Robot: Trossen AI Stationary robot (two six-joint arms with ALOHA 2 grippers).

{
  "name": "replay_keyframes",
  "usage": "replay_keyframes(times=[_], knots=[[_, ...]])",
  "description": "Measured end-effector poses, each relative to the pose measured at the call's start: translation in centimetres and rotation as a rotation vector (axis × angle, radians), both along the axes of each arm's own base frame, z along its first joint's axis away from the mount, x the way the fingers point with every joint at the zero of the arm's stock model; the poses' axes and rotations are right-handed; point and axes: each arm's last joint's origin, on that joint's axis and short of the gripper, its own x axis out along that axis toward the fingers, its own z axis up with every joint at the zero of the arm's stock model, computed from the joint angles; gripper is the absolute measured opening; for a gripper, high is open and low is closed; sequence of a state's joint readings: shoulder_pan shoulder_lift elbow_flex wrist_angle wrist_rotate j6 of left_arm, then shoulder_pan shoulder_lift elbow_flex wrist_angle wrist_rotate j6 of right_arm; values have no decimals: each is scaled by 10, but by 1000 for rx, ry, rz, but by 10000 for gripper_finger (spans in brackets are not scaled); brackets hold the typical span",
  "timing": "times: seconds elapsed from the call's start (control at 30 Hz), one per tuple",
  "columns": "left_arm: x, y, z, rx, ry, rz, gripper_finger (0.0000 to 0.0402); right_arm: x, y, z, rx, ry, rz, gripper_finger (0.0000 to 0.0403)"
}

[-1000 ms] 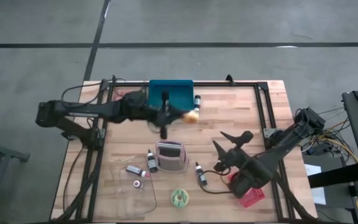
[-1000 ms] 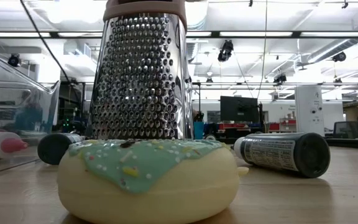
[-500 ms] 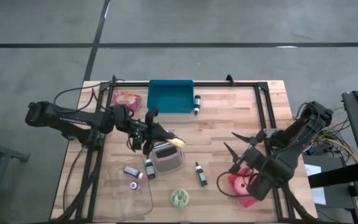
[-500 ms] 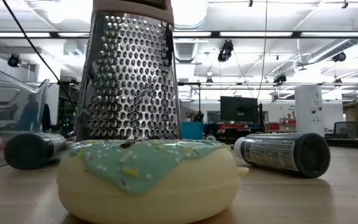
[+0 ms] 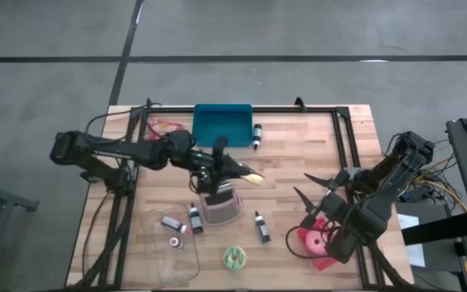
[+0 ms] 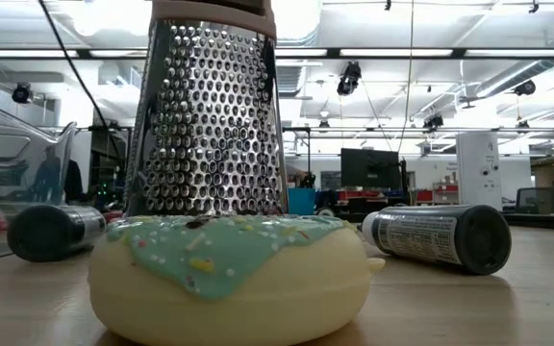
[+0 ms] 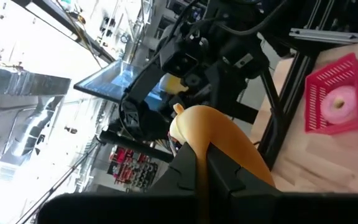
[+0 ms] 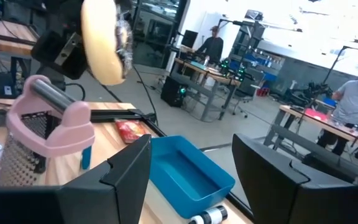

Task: Pick & Place Food Item
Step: Put the black donut into the red bin

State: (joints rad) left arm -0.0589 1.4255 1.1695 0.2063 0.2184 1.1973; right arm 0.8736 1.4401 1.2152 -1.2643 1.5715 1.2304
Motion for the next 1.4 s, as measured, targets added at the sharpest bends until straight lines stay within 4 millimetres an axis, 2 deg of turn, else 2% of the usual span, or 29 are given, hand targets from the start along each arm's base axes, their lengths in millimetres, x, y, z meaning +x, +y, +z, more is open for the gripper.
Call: replay_keyframes(times=[0.37,0.7,0.87,1.0,1.17,1.27,1.4], knots=[[69,-5,-9,3,87,-37,3,-16,18,1,12,-8,96,219],[102,-13,-14,52,67,-45,3,-43,41,3,78,-50,239,219],[106,-19,-1,86,-122,-43,3,-47,44,-2,157,-99,259,219],[104,-29,-1,133,-131,-62,3,-48,40,-17,199,-126,254,219],[101,-47,-16,226,-91,-62,3,-52,30,-41,260,-163,250,219],[99,-58,-33,332,-60,-16,3,-55,24,-49,289,-180,249,219],[93,-71,-58,493,-12,49,3,-54,25,-54,137,-90,251,219]])
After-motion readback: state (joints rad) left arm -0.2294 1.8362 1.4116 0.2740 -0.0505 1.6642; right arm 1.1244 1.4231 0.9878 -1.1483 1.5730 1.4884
